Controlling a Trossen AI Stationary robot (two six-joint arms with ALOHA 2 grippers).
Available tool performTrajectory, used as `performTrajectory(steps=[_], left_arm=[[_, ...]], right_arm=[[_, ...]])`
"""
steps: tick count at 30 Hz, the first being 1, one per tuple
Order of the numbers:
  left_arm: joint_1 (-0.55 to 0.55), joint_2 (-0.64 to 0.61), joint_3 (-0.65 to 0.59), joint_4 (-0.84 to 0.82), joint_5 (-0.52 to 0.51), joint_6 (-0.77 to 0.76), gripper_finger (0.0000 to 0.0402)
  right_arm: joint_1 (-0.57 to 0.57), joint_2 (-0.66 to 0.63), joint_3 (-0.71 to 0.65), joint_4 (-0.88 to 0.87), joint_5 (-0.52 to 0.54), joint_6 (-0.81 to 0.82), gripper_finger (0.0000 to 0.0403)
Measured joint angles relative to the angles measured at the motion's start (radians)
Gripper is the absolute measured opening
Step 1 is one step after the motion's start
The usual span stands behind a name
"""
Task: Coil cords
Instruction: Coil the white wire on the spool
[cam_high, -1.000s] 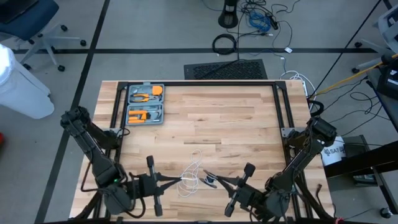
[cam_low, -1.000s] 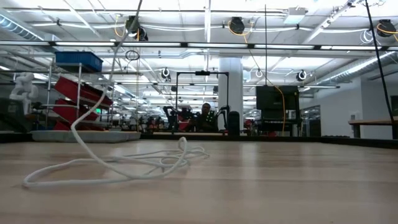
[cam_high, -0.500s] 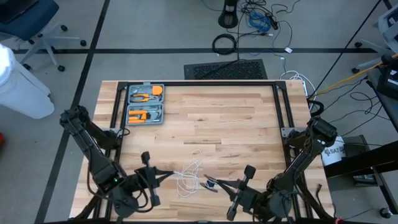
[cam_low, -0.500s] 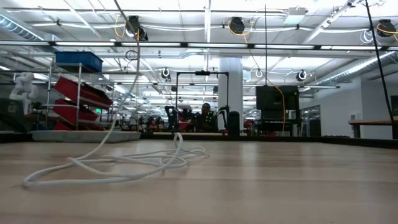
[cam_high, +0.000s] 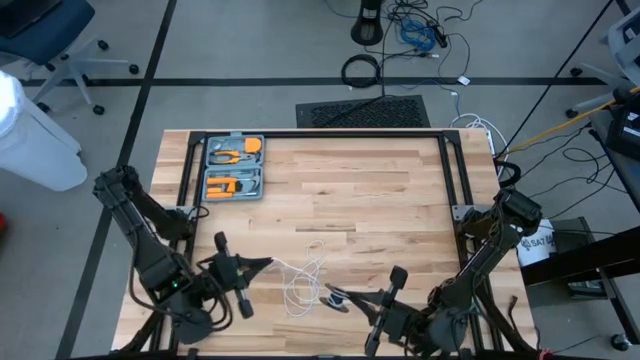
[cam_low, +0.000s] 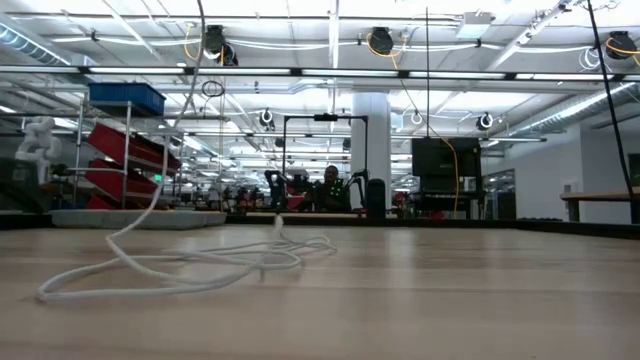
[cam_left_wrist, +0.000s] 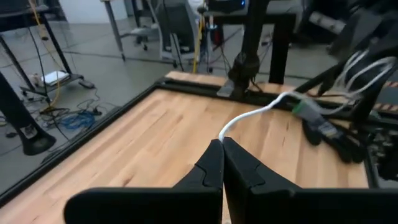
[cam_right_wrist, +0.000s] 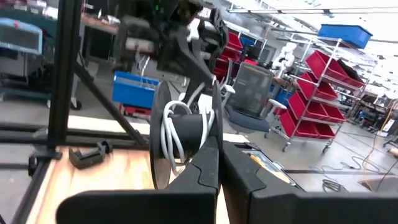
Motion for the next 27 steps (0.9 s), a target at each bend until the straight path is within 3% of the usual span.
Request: performTrajectory(steps=[14,23,27], left_arm=[[-0.060,0.008,0.000,0.470,-0.004,0.430,0.0001],[-0.009,0.038,0.000,0.541,0.022,0.449,0.0001],[0.030,0.063,0.000,0.655,0.064,0.525,0.0001]], right_arm=[[-0.075,0.000,0.000,-0.163,0.049,0.146,0.0000],[-0.095,0.000,0.000,-0.206,0.048,0.208,0.0000],[-0.104,0.000,0.000,-0.227,0.048,0.230,0.0000]])
